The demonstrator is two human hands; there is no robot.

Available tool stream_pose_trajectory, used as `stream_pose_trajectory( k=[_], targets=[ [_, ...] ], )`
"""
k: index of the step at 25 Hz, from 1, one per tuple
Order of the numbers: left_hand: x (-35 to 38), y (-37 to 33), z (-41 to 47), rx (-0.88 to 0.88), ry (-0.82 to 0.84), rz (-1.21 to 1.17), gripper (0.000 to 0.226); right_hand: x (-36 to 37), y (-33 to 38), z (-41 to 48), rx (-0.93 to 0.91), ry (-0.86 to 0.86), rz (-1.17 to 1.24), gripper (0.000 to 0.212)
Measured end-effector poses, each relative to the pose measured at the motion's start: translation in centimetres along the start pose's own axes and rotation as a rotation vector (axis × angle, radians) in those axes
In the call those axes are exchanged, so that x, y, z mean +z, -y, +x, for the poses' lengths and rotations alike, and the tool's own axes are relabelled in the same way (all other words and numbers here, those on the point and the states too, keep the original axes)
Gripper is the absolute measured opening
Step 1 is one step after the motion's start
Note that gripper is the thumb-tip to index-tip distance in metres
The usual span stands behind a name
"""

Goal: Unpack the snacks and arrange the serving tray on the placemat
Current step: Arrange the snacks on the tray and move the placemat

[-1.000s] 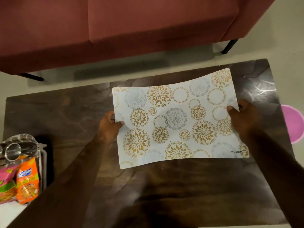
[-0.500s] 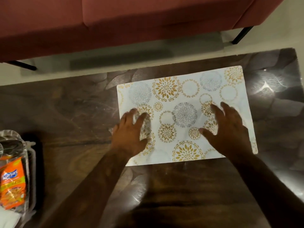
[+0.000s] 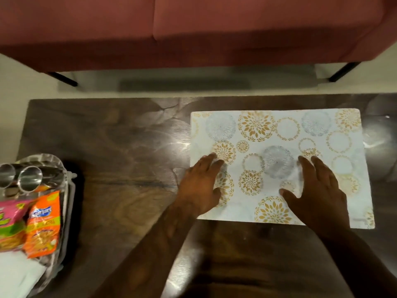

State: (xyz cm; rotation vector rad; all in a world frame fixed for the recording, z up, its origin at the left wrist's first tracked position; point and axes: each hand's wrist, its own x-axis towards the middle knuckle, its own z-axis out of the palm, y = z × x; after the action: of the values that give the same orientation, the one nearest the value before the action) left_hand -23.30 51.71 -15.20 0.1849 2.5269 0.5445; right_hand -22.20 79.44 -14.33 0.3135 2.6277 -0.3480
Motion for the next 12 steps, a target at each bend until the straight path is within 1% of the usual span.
stream_pose_trajectory(
  k=[2, 4, 7, 10, 11, 12],
  targets=[
    [-0.5, 0.7, -3.0, 0.011, -0.049, -0.137, 0.067, 0.7, 3.6, -2.0, -0.097, -0.008, 0.07, 0.092],
    [-0.8, 1.7, -6.9, 0.002, -0.067, -0.262, 0.056, 2.0, 7.4, -4.7, -0.176, 0.081, 0.117, 0.083],
    [-2.5, 6.0, -13.7, 0.01, -0.122, -0.335, 0.04, 4.9, 14.4, -9.4, -0.305, 0.247, 0.121, 0.071],
    [-6.0, 13.0, -20.9, -0.039, -0.286, -0.401, 0.025, 9.0, 21.8, -13.4, -0.484, 0.357, 0.115, 0.059],
    [-7.1, 15.4, -23.1, -0.069, -0.347, -0.432, 0.022, 9.9, 24.2, -14.8, -0.49, 0.4, 0.146, 0.054],
    [-8.2, 17.8, -25.1, -0.111, -0.415, -0.463, 0.019, 10.5, 26.5, -16.1, -0.448, 0.447, 0.191, 0.048]
  ],
)
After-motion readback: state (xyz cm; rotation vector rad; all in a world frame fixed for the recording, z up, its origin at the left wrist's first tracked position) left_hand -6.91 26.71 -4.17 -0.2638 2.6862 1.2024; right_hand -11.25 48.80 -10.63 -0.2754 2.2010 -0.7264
